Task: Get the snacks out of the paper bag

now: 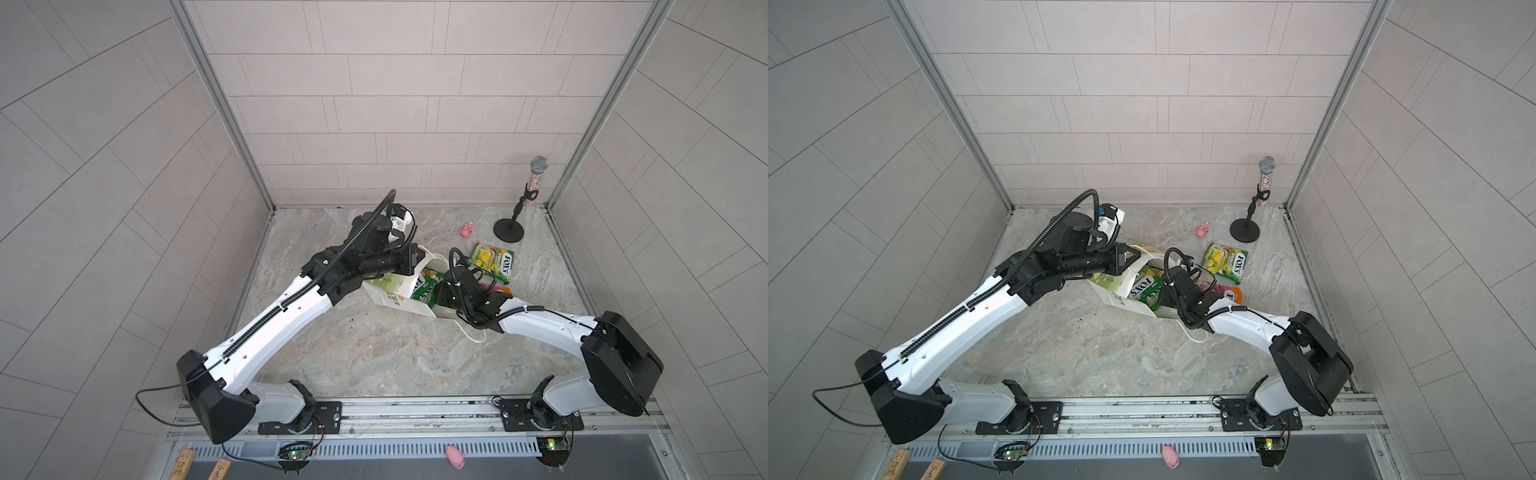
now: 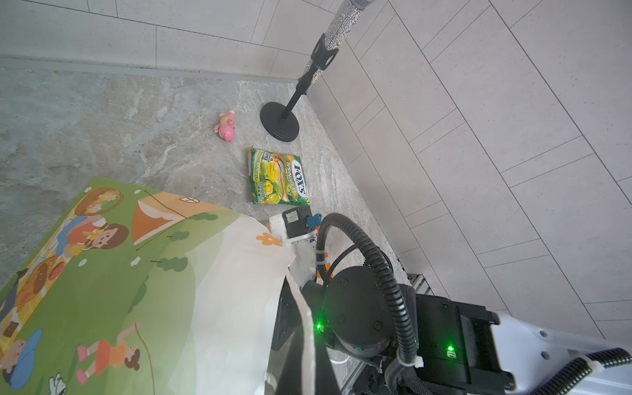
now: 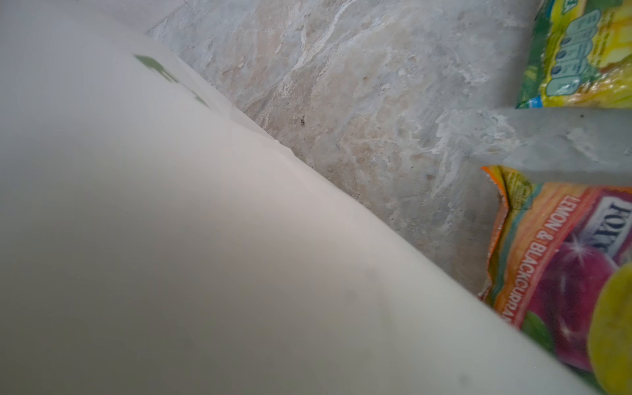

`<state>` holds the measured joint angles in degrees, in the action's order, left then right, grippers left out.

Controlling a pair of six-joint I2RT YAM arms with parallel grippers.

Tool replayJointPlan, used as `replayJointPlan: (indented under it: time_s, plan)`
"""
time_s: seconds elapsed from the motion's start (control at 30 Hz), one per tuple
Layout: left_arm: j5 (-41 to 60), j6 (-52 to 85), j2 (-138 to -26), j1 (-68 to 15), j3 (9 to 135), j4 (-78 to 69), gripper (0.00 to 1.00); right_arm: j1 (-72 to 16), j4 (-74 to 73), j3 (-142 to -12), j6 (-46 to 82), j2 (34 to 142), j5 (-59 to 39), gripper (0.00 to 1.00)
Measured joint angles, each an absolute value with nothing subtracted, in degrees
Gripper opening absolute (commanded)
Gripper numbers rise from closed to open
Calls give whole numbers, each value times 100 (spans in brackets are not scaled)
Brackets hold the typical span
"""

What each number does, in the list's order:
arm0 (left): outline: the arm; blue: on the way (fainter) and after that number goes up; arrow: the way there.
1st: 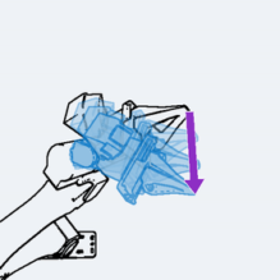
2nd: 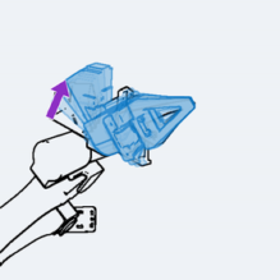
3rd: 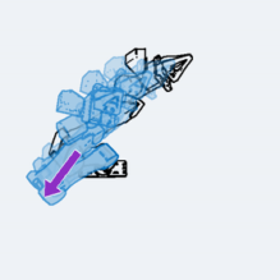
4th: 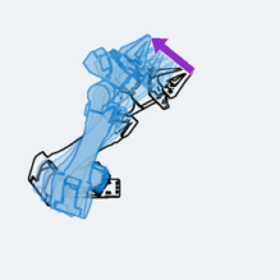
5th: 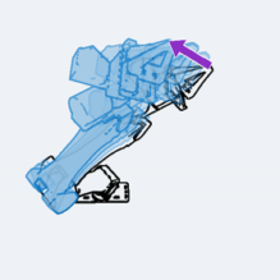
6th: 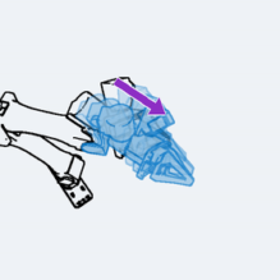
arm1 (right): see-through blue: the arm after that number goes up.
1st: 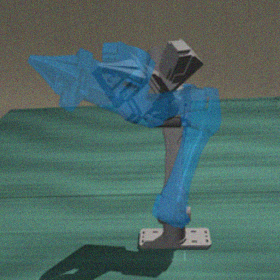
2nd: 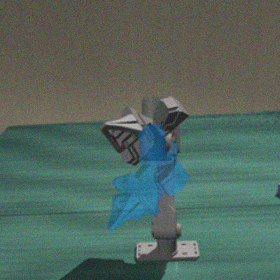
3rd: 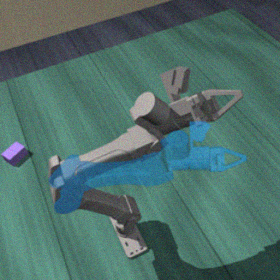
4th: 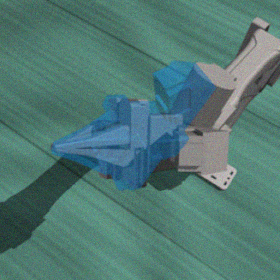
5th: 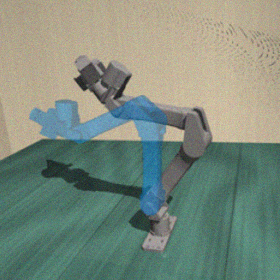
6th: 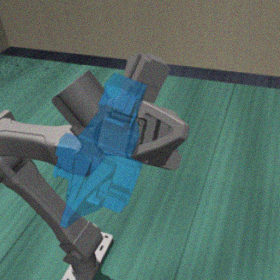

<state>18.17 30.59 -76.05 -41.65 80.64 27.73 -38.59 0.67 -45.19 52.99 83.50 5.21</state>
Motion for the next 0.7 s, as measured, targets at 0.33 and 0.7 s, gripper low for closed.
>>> replayJointPlan:
  time_s: [0.33, 0.7]
  plan:
    - [1822, 3059, -7605, -4165, 8064, 2773, 0, -3776, 58, -4619, 5448, 8565, 517, 35]
    - [1837, 3059, -7605, -4165, 8064, 2773, 0, -3739, -266, -4668, 5579, 8812, 318, 34]
